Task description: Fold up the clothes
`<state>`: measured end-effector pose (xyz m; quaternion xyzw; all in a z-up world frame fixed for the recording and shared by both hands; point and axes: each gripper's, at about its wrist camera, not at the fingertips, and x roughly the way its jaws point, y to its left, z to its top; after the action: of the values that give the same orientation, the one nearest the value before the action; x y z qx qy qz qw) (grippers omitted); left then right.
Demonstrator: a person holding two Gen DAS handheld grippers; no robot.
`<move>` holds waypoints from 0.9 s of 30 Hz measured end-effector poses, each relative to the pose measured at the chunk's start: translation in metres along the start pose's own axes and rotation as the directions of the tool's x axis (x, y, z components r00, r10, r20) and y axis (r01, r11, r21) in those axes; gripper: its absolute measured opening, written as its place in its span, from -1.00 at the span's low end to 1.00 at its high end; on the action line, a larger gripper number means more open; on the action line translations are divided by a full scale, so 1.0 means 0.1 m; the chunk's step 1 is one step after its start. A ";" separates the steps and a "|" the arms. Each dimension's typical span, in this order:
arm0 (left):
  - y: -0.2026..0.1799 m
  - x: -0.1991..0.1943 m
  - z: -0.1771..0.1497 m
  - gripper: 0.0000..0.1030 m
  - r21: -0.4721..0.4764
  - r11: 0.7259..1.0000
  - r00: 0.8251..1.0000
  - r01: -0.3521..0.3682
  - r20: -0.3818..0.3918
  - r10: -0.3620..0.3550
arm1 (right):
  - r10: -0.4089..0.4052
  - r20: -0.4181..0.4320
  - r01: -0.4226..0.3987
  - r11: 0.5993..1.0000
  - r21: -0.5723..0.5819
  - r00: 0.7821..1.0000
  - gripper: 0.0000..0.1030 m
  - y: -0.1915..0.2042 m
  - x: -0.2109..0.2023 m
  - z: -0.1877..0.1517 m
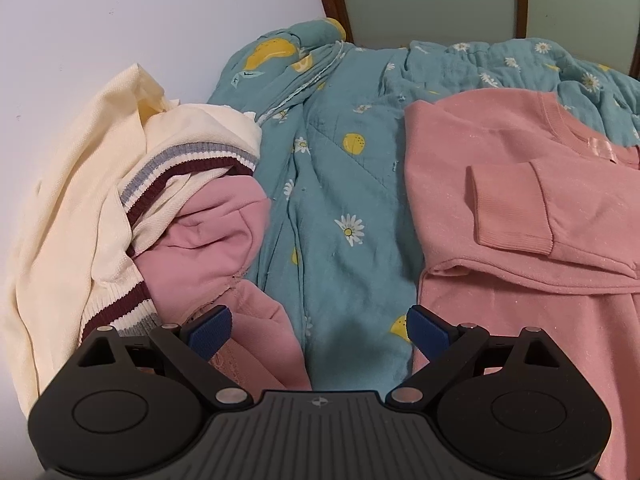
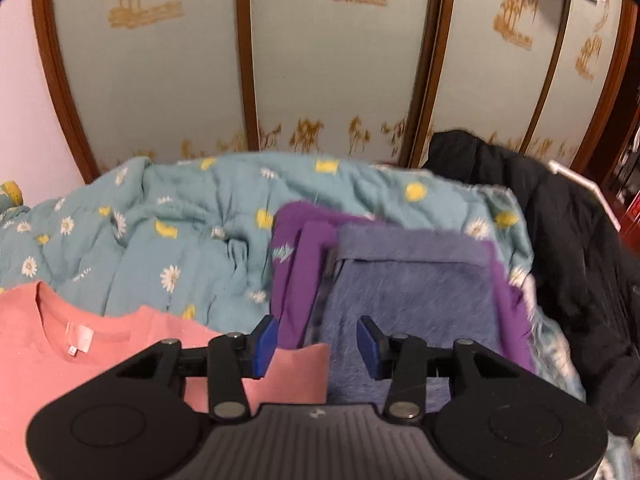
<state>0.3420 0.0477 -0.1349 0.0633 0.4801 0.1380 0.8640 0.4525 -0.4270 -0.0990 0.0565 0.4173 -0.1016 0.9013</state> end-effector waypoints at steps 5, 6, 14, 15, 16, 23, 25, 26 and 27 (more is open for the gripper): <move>0.01 -0.01 0.01 0.85 -0.014 1.000 1.000 0.024 -0.002 -0.024 | 0.162 -0.190 -0.136 0.981 0.140 0.968 -0.17 -0.26 0.08 -0.26; 0.00 -0.01 0.01 0.85 -0.010 1.000 1.000 0.028 -0.003 -0.028 | 0.165 -0.259 -0.121 0.976 0.180 0.952 -0.17 -0.28 0.22 -0.35; 0.07 -0.03 0.00 0.85 -0.023 1.000 1.000 0.019 0.005 -0.019 | 0.115 -0.212 -0.067 0.973 0.221 0.970 -0.89 -0.28 0.28 -0.44; 0.08 -0.01 0.00 0.85 -0.024 1.000 1.000 0.018 0.002 -0.018 | 0.104 -0.225 -0.059 0.979 0.197 0.969 -0.79 -0.28 0.24 -0.43; 0.08 0.00 0.00 0.85 -0.025 1.000 1.000 0.017 -0.002 -0.017 | 0.091 -0.238 -0.051 0.984 0.171 0.967 -0.64 -0.28 0.21 -0.43; 0.13 0.02 0.01 0.85 -0.047 0.999 0.999 0.027 -0.020 -0.028 | 0.190 -0.258 -0.144 0.971 0.190 0.947 -0.26 -0.35 -0.25 -0.76; 0.12 0.00 0.01 0.85 -0.041 0.999 1.000 0.025 -0.013 -0.025 | 0.193 -0.260 -0.154 0.975 0.162 0.946 -0.48 -0.28 -0.20 -0.91; 0.11 -0.02 0.00 0.85 -0.033 0.999 1.000 0.015 -0.010 -0.015 | 0.181 -0.254 -0.146 0.978 0.152 0.950 -0.82 -0.26 -0.20 -0.94; 0.11 -0.03 0.00 0.85 -0.031 0.999 1.000 0.010 -0.010 -0.010 | 0.134 -0.260 -0.104 0.986 0.128 0.956 -0.90 -0.23 -0.17 -0.98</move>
<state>0.3383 0.0575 -0.1303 0.0471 0.4828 0.1414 0.8629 0.3642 -0.4292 -0.1496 0.1457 0.5245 -0.0619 0.8366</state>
